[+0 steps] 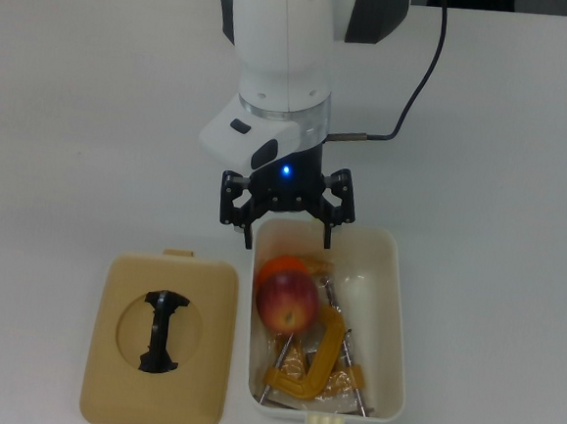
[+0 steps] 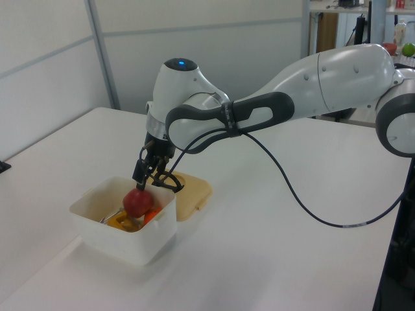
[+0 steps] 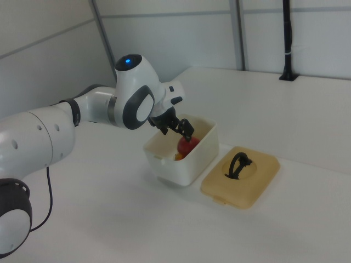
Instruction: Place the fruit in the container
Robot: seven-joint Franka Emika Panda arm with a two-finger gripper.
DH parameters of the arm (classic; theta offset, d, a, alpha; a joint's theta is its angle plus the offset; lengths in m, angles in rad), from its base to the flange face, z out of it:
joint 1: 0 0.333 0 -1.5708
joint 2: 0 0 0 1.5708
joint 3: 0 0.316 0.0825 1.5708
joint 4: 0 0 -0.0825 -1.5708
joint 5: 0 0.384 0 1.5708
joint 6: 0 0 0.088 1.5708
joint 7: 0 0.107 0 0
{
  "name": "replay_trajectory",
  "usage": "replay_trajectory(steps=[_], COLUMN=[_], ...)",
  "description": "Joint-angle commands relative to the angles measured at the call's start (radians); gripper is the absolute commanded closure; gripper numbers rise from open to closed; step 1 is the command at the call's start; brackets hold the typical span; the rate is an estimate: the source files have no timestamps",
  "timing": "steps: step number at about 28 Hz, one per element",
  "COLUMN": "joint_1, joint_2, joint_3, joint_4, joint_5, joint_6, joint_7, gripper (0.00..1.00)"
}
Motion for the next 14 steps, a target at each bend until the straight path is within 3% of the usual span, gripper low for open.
replay_trajectory(steps=[1,14], joint_1=[0.003,-0.046], joint_2=[-0.063,-0.179], joint_3=[-0.004,-0.050], joint_4=[-0.012,-0.008], joint_5=[-0.008,-0.029], joint_6=[-0.107,-0.570], joint_7=[0.033,-0.150], gripper=[0.00,0.00])
